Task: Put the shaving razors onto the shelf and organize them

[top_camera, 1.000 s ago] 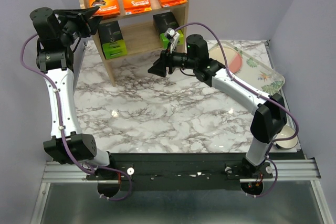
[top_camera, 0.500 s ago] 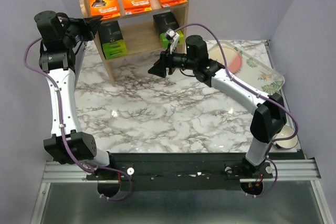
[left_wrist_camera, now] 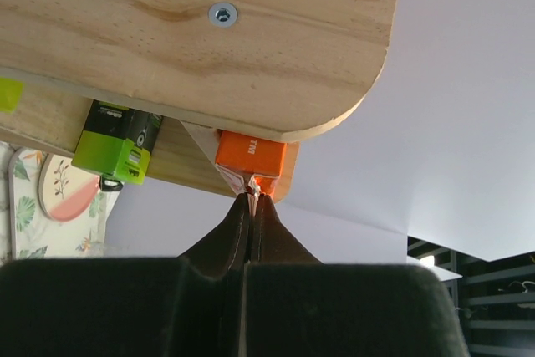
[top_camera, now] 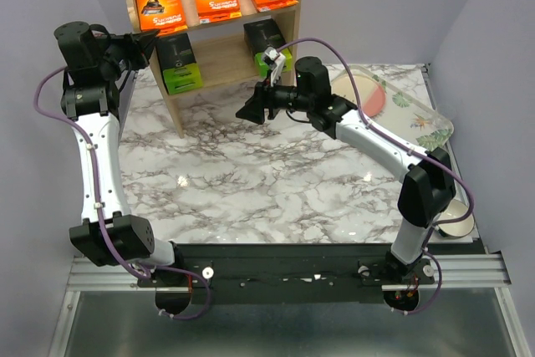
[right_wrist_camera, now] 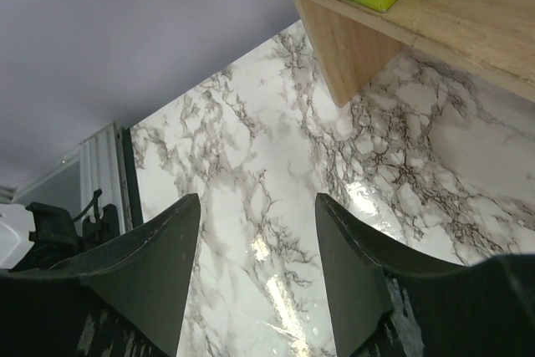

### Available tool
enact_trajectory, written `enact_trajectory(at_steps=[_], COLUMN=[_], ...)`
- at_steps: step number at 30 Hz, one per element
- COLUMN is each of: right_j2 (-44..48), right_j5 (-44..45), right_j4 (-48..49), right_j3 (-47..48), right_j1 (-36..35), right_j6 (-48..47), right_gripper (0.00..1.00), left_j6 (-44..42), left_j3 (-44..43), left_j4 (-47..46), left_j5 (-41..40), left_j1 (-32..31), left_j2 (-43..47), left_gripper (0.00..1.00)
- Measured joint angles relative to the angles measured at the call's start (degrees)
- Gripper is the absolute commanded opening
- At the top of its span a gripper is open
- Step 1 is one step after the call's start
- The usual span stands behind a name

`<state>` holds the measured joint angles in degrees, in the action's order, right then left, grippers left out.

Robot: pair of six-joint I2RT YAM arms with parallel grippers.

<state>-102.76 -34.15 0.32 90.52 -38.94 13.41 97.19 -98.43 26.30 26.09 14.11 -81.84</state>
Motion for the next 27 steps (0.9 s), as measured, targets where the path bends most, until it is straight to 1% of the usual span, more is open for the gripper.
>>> enact_trajectory(at_steps=[13,27], right_j2=[-0.7,-0.7], right_j5=[0.02,0.31], right_j4=[0.0,0.0], right_j3=[0.0,-1.16], right_j1=[-0.52,-0.94], right_j6=[0.0,-0.02], right_gripper=[0.66,0.66], left_j6=[0.2,0.44], left_j3=[0.0,-0.83], left_j4=[0.83,0.26], left_j5=[0.09,0.04], left_j1=[0.57,0.35], left_j2=[0.28,-1.46], left_gripper=[0.0,0.0])
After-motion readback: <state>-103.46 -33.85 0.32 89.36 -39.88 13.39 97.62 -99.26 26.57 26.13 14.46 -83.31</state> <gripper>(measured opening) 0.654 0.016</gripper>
